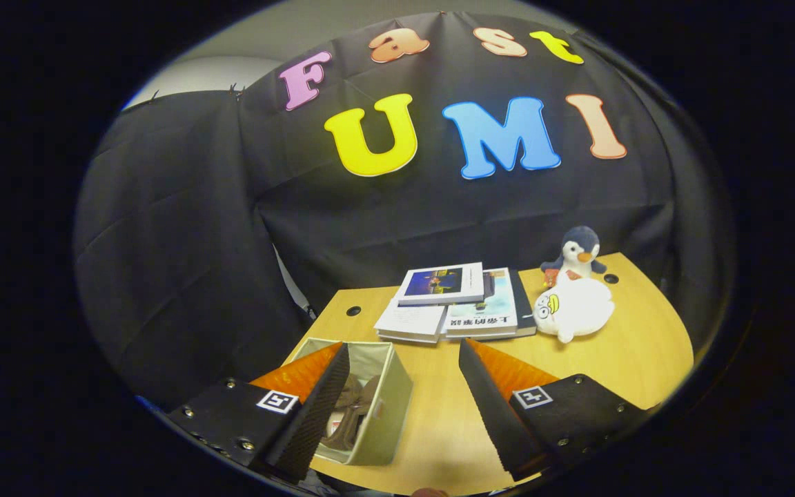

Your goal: Open the storage box then place both shoes into the box .Put the left shoe in first, then the right shoe, with the right side of both shoes facing outward in a uniform manner.

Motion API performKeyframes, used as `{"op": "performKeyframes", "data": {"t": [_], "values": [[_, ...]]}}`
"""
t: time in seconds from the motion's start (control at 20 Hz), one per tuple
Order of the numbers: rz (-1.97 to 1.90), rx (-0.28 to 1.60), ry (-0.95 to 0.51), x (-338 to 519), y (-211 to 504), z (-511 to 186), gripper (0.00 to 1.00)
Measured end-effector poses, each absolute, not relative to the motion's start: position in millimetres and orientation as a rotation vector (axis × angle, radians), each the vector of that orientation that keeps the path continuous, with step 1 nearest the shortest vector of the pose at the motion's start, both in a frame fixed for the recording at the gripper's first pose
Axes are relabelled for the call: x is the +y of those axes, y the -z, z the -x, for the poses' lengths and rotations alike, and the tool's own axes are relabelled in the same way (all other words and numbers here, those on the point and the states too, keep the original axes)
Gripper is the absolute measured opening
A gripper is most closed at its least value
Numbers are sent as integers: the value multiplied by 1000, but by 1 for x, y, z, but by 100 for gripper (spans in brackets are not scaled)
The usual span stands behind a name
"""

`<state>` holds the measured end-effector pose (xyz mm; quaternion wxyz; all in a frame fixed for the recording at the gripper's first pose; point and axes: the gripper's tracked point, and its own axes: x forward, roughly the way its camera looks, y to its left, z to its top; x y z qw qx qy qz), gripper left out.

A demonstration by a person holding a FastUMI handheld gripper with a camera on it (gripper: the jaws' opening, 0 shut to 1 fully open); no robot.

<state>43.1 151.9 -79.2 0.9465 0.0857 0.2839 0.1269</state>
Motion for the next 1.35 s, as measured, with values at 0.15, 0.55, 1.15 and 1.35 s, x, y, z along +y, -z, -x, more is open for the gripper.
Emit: {"op": "performKeyframes", "data": {"t": [0.15, 0.55, 1.15, 1.35], "values": [[-134, 515, -224, 107, 55, -45, 97], [-53, 339, -113, 6, 10, -39, 97], [32, 145, 70, -98, -26, -5, 97], [31, 139, 70, -105, -25, 1, 97]]}}
